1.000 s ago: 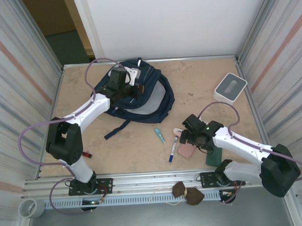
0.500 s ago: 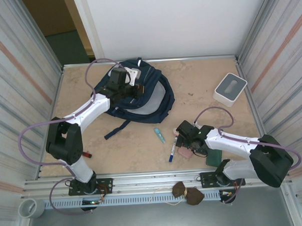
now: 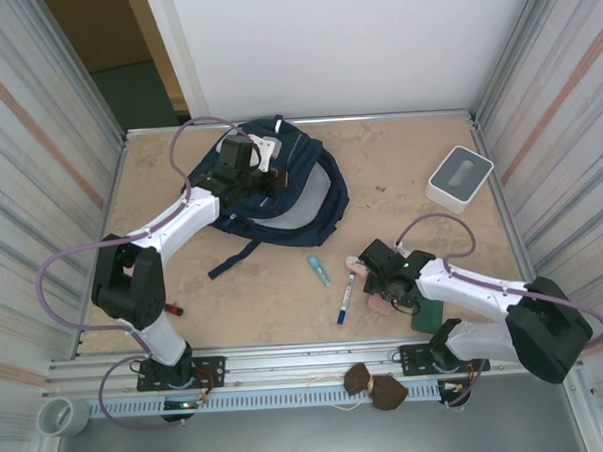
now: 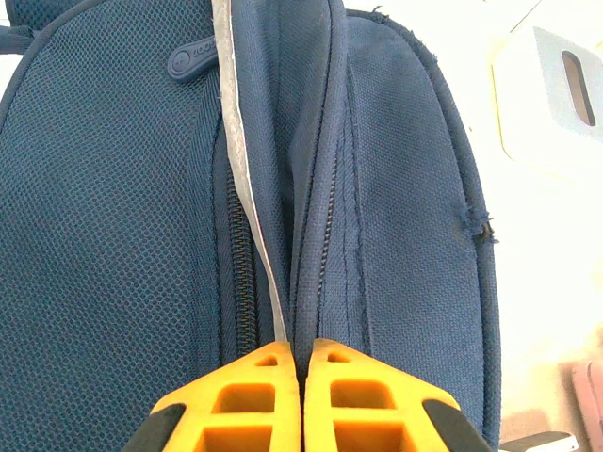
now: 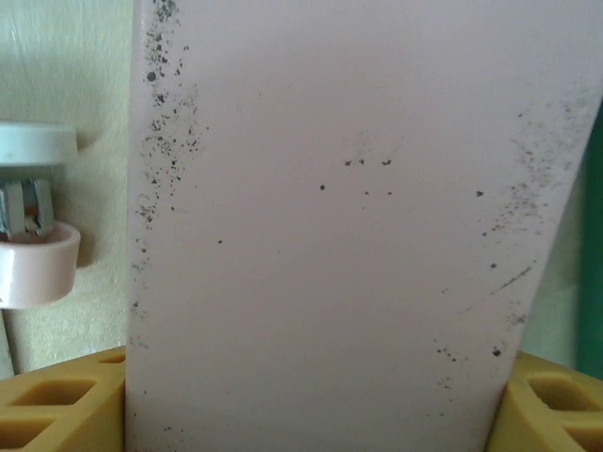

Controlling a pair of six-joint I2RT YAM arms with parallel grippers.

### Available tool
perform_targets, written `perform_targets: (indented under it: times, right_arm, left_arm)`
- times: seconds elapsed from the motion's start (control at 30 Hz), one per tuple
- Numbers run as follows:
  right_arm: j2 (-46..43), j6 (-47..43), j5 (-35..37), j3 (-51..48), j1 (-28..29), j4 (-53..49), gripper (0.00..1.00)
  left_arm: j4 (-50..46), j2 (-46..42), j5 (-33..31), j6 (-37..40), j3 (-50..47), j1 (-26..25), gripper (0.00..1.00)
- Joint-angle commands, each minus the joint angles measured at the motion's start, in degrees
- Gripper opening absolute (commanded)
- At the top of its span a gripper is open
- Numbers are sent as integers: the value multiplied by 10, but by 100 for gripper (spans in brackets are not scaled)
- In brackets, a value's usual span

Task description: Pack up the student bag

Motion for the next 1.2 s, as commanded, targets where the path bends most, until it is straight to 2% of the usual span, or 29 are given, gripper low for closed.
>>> perform_targets:
  times: [0.0, 0.13, 0.23, 0.33, 0.4, 0.6, 0.73, 0.93, 1.1, 1.17]
  right_arm:
    - [-62, -22, 67, 37, -8, -70, 37]
    - [-127, -95, 84, 94, -18, -80, 32]
    - [-115, -190, 10, 141, -46, -19, 31]
    - [-40, -252, -124, 198, -94, 54, 30]
    - [14, -272, -187, 233, -110, 105, 30]
    - [213, -273, -318, 355, -132, 240, 30]
    - [332, -219, -323, 442, -140, 292, 30]
    - [497, -112, -272, 580, -130, 324, 34]
    - [613, -103, -270, 726, -112, 286, 54]
    - [620, -116, -279, 735, -112, 281, 66]
  left_arm:
    - [29, -12, 41, -10, 24, 2, 0]
    - [48, -14, 91, -30, 37, 16, 0]
    - [67, -13, 136, -58, 48, 32, 0]
    - [68, -9, 164, -72, 66, 44, 0]
    - [62, -8, 178, -72, 78, 53, 0]
    - [83, 11, 249, -122, 109, 95, 0]
    - [79, 24, 257, -132, 132, 106, 0]
    - [85, 32, 262, -149, 151, 110, 0]
    - [94, 31, 258, -162, 151, 117, 0]
    - [103, 32, 258, -168, 146, 118, 0]
